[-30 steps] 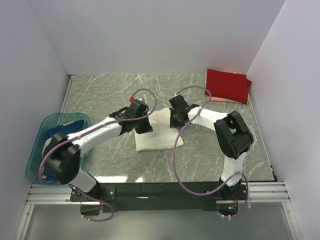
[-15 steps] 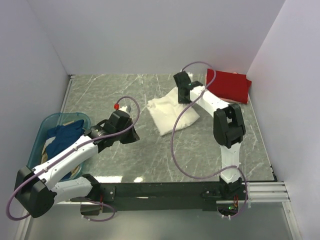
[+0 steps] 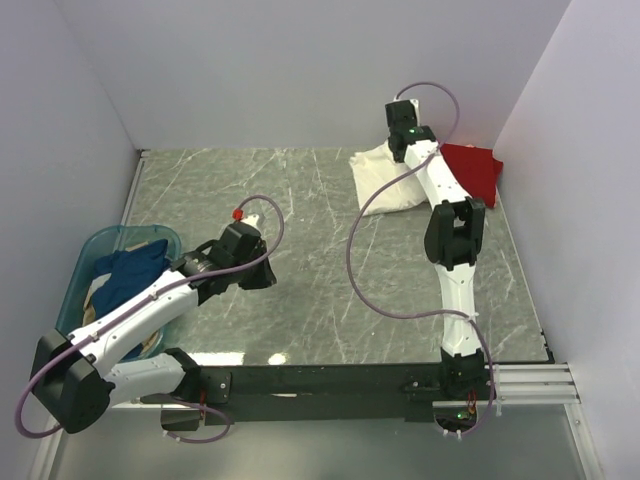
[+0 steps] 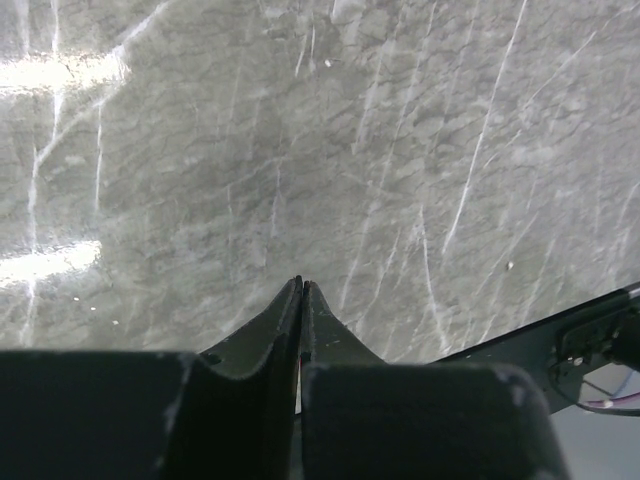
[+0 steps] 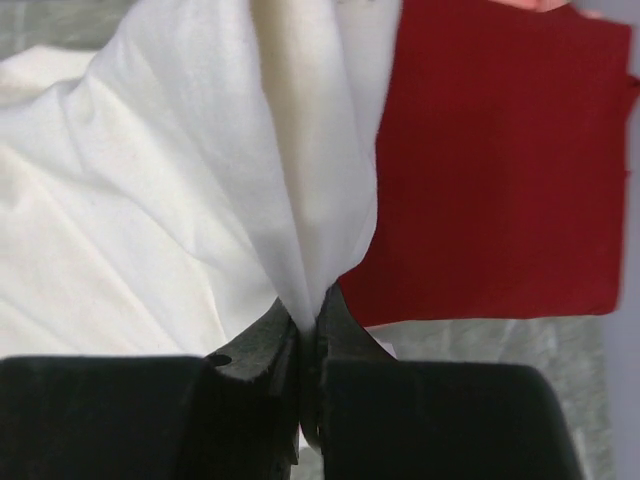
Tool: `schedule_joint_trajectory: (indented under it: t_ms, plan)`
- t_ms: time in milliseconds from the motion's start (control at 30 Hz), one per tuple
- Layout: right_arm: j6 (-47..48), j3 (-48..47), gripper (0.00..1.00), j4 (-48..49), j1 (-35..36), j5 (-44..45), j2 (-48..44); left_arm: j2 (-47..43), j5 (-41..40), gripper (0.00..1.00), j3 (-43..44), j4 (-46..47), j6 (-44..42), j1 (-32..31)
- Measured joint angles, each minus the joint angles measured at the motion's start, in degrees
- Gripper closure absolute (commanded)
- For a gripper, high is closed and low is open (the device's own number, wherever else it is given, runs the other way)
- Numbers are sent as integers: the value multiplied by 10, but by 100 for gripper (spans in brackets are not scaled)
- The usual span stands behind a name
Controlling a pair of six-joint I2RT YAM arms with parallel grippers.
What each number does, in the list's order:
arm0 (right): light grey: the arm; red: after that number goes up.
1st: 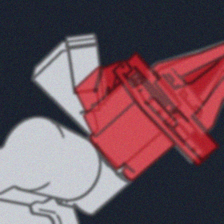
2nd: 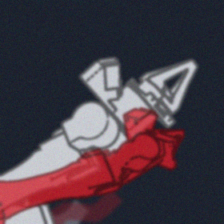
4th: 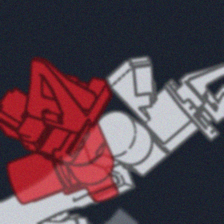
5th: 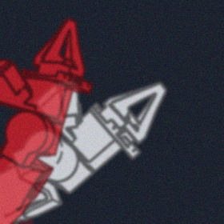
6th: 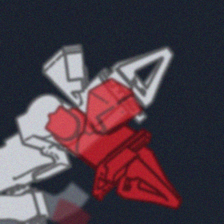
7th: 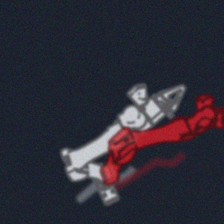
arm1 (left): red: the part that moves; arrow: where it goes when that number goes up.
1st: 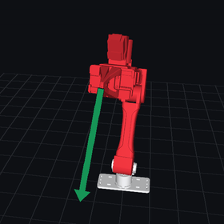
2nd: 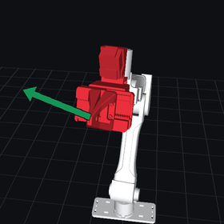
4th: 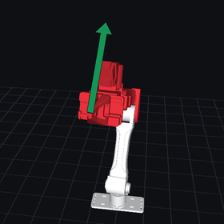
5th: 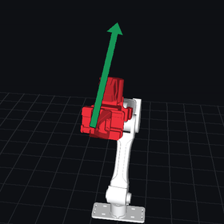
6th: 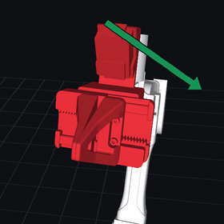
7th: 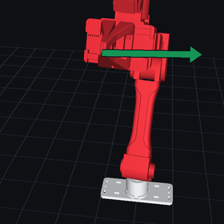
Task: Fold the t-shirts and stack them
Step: Neatly place the folded tshirt to the corner
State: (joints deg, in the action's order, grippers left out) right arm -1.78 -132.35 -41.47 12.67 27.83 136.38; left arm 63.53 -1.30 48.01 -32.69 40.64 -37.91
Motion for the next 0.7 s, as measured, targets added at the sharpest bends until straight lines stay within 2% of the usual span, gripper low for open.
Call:
schedule_joint_trajectory:
  t_ms: [267,700]
  plan:
    - [60,-11,100,19,-24,17,0,12,1,91,-4,-2,-28,0]
    - [105,-66,100,21,-30,26,-14,22,15,91,-9,-10,-41,0]
